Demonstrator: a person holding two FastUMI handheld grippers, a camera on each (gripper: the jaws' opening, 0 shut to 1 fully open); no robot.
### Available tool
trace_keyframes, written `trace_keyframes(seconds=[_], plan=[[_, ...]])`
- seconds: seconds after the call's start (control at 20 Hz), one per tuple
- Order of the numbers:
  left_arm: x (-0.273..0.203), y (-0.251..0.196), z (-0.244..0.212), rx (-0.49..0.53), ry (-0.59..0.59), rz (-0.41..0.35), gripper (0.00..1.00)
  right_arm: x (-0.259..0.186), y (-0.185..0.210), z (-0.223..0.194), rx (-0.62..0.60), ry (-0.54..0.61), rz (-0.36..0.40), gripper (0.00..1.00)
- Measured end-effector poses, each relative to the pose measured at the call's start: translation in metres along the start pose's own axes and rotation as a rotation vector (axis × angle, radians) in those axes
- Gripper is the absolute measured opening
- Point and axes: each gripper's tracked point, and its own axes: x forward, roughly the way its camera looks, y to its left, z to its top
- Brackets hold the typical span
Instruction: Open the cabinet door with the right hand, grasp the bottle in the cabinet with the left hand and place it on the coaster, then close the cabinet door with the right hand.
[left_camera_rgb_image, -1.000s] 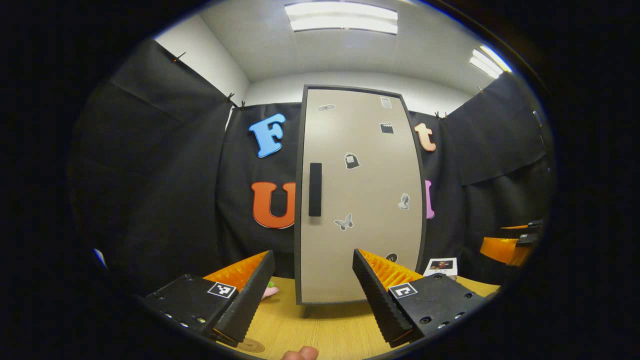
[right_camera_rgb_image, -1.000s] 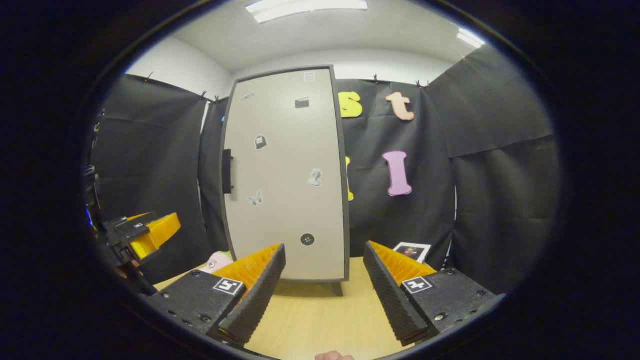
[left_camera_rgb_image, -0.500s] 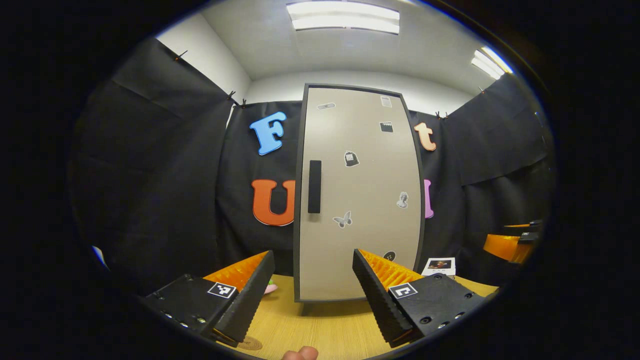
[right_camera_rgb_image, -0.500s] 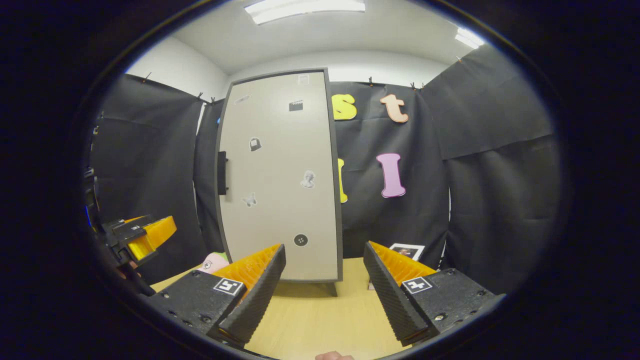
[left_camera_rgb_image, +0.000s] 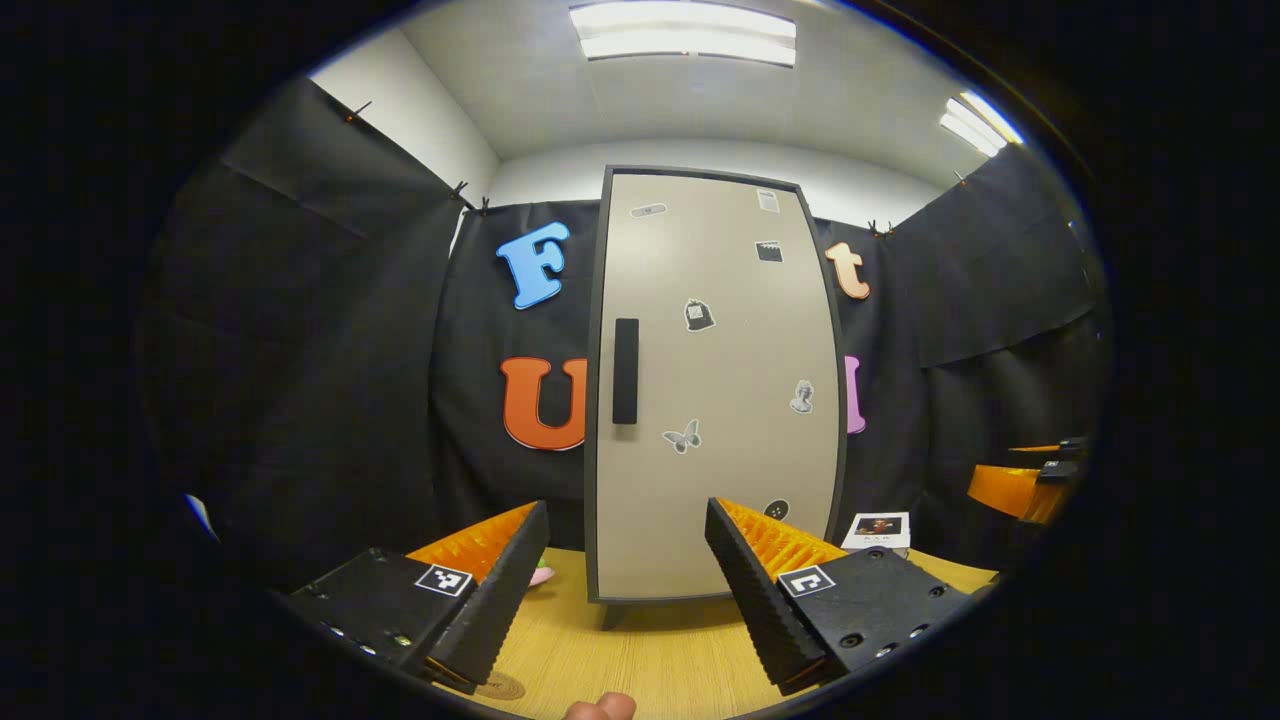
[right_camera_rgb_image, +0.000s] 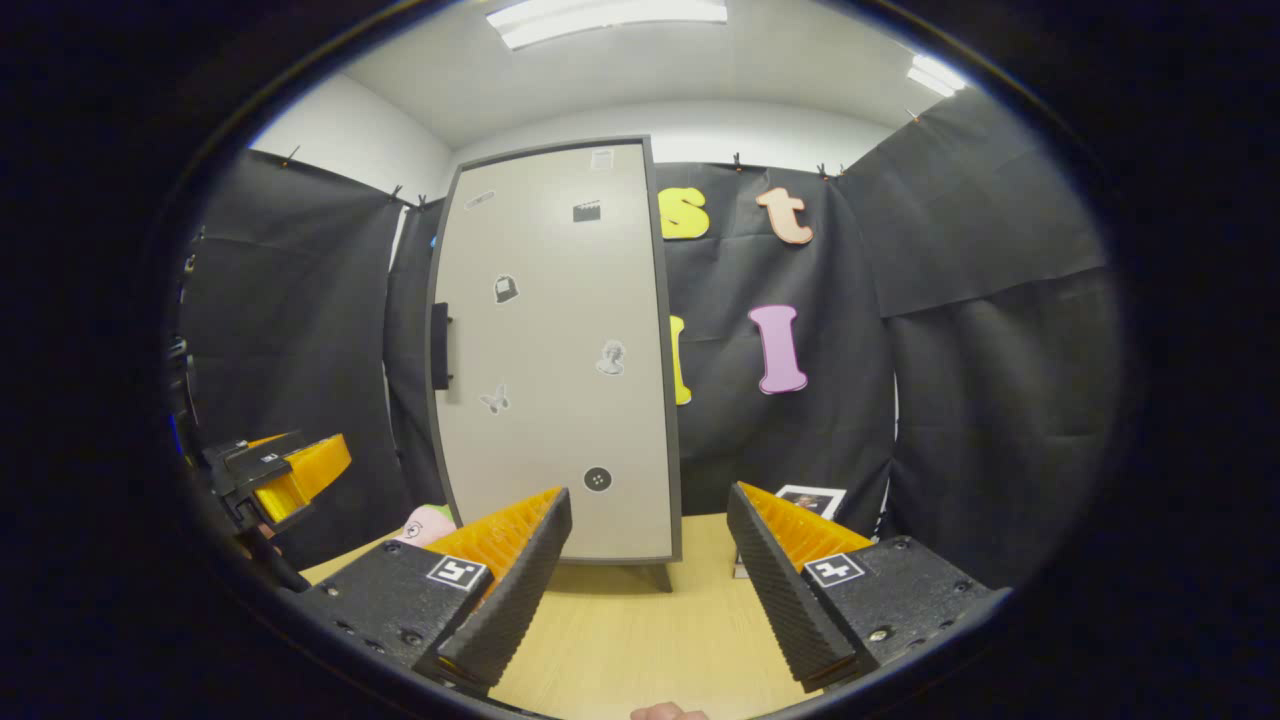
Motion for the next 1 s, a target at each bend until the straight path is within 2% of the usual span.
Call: trace_keyframes(seconds=[0.2, 0.25, 0.3, 0.35, 0.4, 0.45, 0.5, 1.0], plan=[[-0.0001, 0.0016, 0.0006, 0.000, -0.003, 0.000, 0.95, 0.0001, 0.0028, 0.0027, -0.006, -0.011, 0.007, 0.97], [0.0002, 0.0013, 0.0003, -0.002, -0.003, 0.000, 0.95, 0.0000, 0.0039, 0.0026, -0.009, -0.008, 0.009, 1.00], [0.0002, 0.0017, 0.0011, -0.004, -0.002, 0.001, 0.95, 0.0011, 0.0042, 0.0007, -0.011, -0.004, 0.010, 0.97], [0.0007, 0.0018, 0.0006, -0.006, -0.002, 0.002, 0.95, 0.0012, 0.0050, 0.0003, -0.011, 0.000, 0.014, 1.00], [0.0000, 0.0015, 0.0005, -0.006, -0.001, 0.003, 0.95, 0.0017, 0.0065, -0.0003, -0.009, 0.002, 0.017, 0.97], [0.0003, 0.0024, 0.0003, -0.005, 0.000, 0.004, 0.95, 0.0017, 0.0074, -0.0005, -0.007, 0.003, 0.020, 1.00], [-0.0010, 0.0040, 0.0010, -0.004, -0.002, 0.005, 0.95, 0.0015, 0.0080, -0.0008, -0.006, 0.003, 0.023, 0.97], [0.0017, 0.0017, -0.0001, -0.007, -0.004, -0.004, 0.95, 0.0044, 0.0096, 0.0020, -0.023, 0.002, 0.028, 0.97]])
